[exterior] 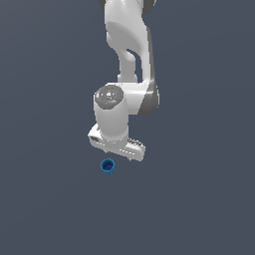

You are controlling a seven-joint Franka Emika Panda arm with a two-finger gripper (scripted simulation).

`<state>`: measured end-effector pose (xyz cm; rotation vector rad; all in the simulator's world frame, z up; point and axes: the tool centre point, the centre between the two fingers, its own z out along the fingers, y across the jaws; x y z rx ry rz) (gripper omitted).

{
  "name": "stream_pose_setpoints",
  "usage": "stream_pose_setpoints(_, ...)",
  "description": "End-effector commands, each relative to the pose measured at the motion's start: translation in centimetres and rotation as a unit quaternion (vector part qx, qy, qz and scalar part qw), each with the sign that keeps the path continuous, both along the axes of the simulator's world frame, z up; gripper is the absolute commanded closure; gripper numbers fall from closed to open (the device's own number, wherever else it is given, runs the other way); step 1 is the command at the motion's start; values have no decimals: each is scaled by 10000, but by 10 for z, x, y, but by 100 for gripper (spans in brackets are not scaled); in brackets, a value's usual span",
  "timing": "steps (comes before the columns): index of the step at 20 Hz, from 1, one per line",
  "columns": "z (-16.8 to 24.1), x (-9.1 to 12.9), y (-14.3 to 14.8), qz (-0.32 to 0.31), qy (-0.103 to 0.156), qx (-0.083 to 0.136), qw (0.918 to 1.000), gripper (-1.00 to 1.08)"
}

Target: Pick up the object and move it to a goal position.

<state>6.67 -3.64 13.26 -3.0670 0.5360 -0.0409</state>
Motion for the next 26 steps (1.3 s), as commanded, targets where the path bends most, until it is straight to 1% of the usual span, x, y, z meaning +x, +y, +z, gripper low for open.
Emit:
stream_pose_setpoints(1,-13,6,-16,-331,54,-26,9994,-92)
stream_pose_setpoints(5,-29,11,-35,-703,116,-63,9974,-92)
stream_pose_setpoints(10,-40,13,-48,-954,157,-93,9953,-92)
stream_pose_setpoints(18,-48,13,-50,-973,165,-97,9951,-92)
stream_pose_setpoints(26,-87,12,-50,-993,164,-98,9949,-92)
